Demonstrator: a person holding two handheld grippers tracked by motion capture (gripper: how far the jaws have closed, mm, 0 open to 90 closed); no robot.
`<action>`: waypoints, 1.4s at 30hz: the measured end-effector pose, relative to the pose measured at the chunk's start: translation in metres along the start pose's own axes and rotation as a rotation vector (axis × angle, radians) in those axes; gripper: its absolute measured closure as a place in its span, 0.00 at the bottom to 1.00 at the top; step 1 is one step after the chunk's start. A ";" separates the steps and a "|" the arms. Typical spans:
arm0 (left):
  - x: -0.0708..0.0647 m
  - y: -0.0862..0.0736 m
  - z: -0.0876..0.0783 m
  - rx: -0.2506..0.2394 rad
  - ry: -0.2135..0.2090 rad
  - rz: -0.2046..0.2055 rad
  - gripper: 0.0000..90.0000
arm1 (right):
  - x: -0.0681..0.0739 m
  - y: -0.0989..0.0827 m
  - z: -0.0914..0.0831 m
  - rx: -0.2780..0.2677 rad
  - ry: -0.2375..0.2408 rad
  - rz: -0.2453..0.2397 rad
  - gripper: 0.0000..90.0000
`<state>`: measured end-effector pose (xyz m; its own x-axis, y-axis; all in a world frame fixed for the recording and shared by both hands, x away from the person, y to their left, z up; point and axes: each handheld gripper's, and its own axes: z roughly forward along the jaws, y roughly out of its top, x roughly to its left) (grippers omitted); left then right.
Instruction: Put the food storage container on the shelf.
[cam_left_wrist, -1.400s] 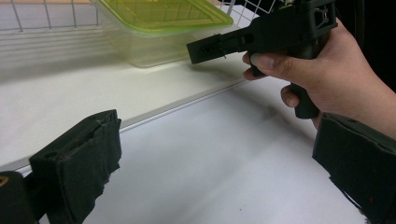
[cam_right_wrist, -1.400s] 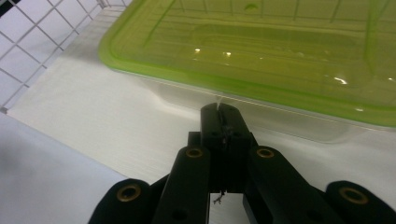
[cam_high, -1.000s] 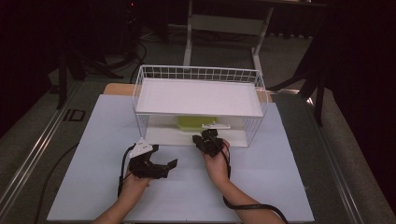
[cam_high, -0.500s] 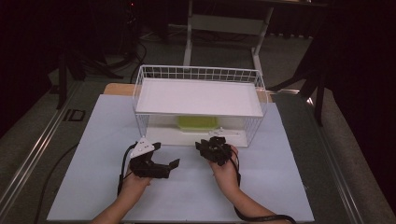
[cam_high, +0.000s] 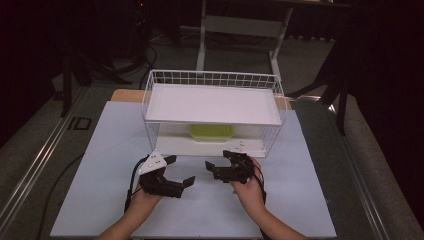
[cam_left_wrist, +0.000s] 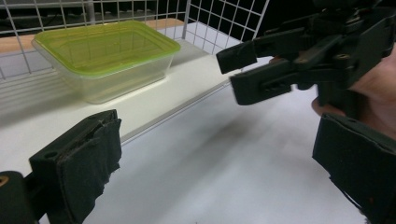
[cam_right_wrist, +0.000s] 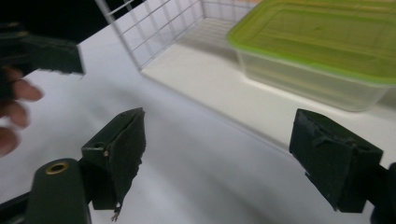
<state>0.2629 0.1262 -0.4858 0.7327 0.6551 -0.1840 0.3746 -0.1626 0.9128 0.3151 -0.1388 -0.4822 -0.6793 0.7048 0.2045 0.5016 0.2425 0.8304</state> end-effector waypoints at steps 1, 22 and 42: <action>0.000 0.000 0.000 -0.001 -0.003 -0.001 0.02 | 0.000 0.000 0.000 0.005 0.001 -0.005 0.17; 0.004 -0.014 -0.030 -0.020 -0.023 -0.012 0.02 | -0.015 -0.022 -0.041 -0.008 0.006 -0.037 0.17; 0.007 -0.035 -0.055 -0.003 -0.020 -0.001 0.02 | -0.029 -0.051 -0.085 0.001 0.001 -0.063 0.17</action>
<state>0.2239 0.1772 -0.4990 0.7435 0.6404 -0.1923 0.3736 -0.1593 0.9138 0.2637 -0.2277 -0.4860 -0.7100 0.6876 0.1524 0.4583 0.2868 0.8413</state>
